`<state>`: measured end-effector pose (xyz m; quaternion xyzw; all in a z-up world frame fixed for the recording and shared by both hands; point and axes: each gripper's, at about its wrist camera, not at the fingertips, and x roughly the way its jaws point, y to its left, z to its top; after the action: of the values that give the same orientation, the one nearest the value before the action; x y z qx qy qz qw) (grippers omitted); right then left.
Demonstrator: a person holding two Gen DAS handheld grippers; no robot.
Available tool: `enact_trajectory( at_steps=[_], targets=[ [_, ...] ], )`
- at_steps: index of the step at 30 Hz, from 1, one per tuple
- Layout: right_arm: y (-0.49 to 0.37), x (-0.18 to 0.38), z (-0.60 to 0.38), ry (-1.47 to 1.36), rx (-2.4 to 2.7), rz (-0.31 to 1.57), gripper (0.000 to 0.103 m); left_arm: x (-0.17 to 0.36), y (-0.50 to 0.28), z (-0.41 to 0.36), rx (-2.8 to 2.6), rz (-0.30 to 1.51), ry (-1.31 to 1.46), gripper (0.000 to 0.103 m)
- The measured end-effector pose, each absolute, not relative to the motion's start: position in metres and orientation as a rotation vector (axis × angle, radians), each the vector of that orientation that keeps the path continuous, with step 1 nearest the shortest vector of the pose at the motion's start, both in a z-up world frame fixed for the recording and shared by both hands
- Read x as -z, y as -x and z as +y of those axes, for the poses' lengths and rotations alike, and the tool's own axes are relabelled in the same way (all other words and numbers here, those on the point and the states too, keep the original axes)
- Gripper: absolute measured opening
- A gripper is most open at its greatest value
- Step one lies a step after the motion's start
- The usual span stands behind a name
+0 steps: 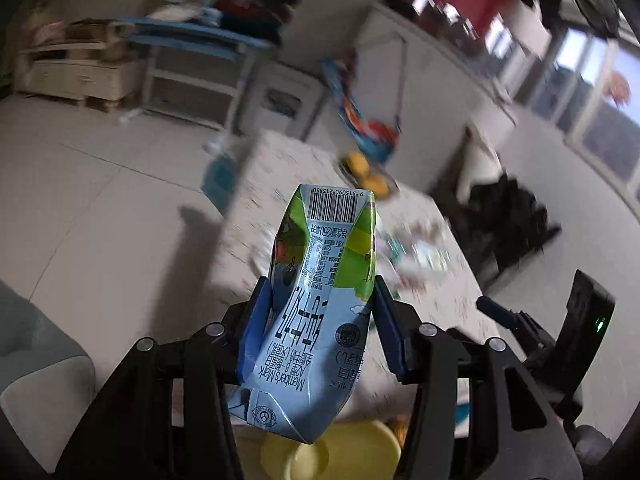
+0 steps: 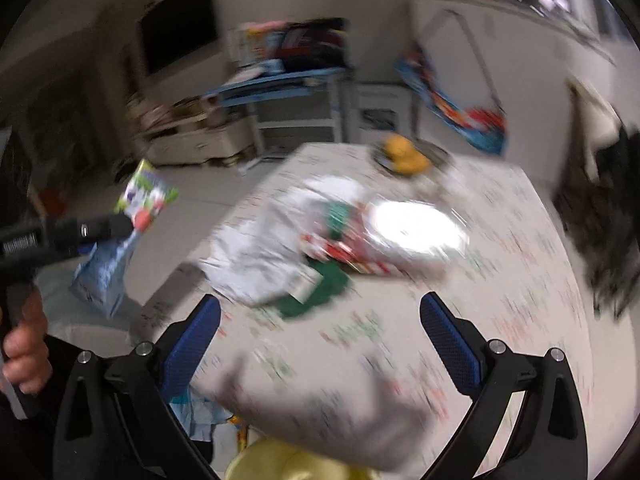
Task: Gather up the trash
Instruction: 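Lift the carton with the left tool while the right tool grasps the white plastic bag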
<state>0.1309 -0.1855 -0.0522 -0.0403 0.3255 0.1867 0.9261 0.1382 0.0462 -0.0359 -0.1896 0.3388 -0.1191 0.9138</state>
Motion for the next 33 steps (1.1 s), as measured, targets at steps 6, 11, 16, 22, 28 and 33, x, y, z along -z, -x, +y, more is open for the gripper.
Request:
enact_trajectory(
  at_steps=[6,11,16,22,28,33],
  targets=[
    [-0.178,0.063,-0.108,0.401,-0.540,0.717,0.096,0.026,-0.127,0.089,0.135,0.606,0.483,0.048],
    [-0.215,0.086,-0.062,0.546,-0.605,0.830,0.096,0.022,-0.120,0.111,0.098,0.564,0.533,0.048],
    [-0.243,0.115,-0.042,0.585,-0.608,0.966,0.077,0.025,-0.121,0.117,0.110,0.567,0.543,0.049],
    [-0.271,0.119,-0.060,0.360,-0.639,1.062,0.022,0.030,-0.116,0.123,0.117,0.567,0.566,0.049],
    [-0.262,0.093,-0.080,0.230,-0.638,0.998,0.004,0.033,-0.116,0.123,0.121,0.570,0.567,0.049],
    [-0.241,0.038,-0.131,-0.046,-0.658,0.865,0.004,0.035,-0.119,0.119,0.131,0.581,0.550,0.049]
  ],
)
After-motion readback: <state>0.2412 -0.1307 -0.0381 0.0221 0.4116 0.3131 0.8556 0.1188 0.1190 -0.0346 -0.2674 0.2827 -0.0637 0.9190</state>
